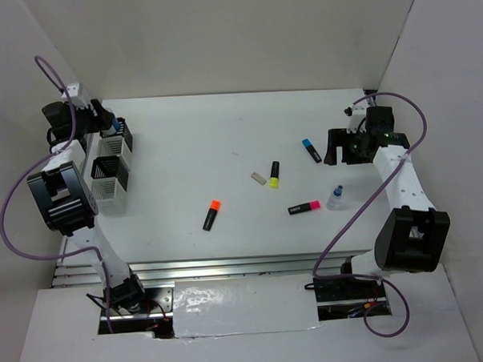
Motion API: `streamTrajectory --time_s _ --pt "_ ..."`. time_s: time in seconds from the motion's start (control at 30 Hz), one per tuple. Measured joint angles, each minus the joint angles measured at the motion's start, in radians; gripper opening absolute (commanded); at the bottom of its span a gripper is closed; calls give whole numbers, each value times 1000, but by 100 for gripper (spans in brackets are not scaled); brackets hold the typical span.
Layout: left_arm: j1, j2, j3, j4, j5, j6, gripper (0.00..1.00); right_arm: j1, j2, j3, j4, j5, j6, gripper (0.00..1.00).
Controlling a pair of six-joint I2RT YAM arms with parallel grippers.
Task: Sort the stationery into containers
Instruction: Place the stationery into the container
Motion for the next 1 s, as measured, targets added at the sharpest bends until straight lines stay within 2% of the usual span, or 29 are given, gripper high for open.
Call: streamTrajectory --time_s 0.2,0.47,0.8,0.83,1.0 --pt "-8 2 0 4 0 2 0 0 2 2 0 0 0 91" --pt "-23 7 0 28 -8 5 7 0 2 2 0 6 -2 91" --pt "-27 28 -10 48 -34 29 7 0 2 2 0 8 -3 91" --pt "-27 30 -13 51 -36 29 9 0 2 2 0 8 -3 91" --pt "-27 41 -19 53 -37 30 31 0 2 2 0 8 -4 91"
